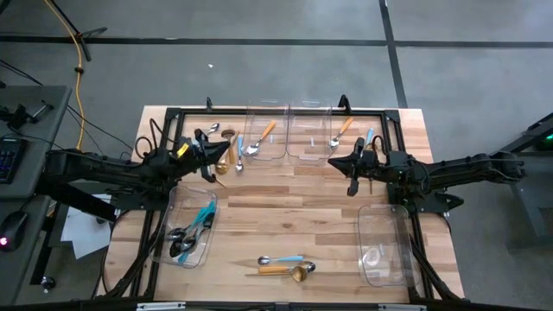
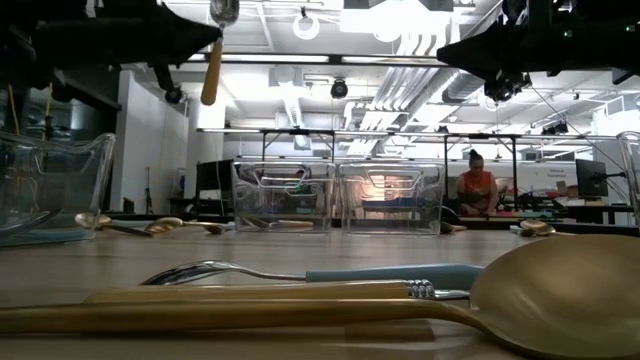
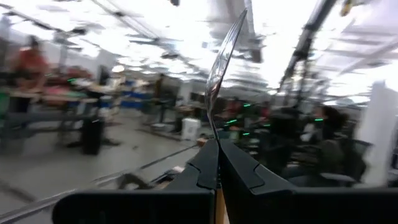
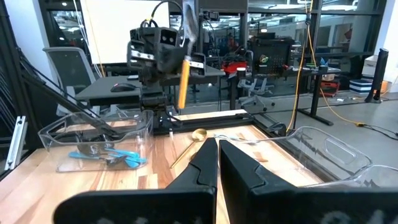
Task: Sort silverware by color (type)
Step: Put the yellow spoon into the top left transparent bin
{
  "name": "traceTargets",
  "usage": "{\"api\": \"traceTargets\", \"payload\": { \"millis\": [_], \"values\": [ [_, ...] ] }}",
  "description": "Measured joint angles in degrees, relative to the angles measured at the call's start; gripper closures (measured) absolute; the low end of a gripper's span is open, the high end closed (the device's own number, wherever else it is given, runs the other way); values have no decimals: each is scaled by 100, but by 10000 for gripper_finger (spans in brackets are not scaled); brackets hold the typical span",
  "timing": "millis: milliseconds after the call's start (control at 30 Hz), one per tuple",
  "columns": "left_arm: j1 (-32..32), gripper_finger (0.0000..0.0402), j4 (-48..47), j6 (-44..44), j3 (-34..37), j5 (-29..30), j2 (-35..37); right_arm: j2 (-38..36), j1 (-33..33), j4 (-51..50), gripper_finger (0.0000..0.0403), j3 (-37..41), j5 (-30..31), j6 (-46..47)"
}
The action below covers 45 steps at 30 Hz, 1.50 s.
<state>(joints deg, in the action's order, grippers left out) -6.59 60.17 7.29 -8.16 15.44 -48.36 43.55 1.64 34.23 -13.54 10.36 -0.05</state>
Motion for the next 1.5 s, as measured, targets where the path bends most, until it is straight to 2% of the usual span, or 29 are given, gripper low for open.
{"api": "traceTargets", "payload": {
  "millis": [67, 233, 600, 700, 833, 1067, 1233, 1500],
  "values": [
    [-7, 402, -22, 37, -120, 193, -102, 0, 1, 40, 403, 0, 1, 2],
    [-105, 402, -374, 5, -862, 176, -506, 2, 1, 42, 403, 0, 1, 2],
    [-877, 402, -3758, -54, -3759, 140, -1550, 0, 1, 73, 403, 0, 1, 2],
    [-1032, 402, -4356, -56, -4293, 133, -1759, 0, 1, 73, 403, 0, 1, 2],
    [-1174, 402, -4397, -45, -4484, 116, -1986, 0, 1, 73, 403, 0, 1, 2],
    [-1575, 402, -4922, 569, -4484, 110, -2715, 0, 1, 83, 403, 0, 1, 0],
    [-1880, 402, -4944, 1062, -4570, -437, -3399, 0, 1, 247, 403, 0, 1, -23],
    [-2112, 402, -6114, 1107, -5219, -527, -4331, 0, 1, 298, 403, 0, 1, -144]
  ]
}}
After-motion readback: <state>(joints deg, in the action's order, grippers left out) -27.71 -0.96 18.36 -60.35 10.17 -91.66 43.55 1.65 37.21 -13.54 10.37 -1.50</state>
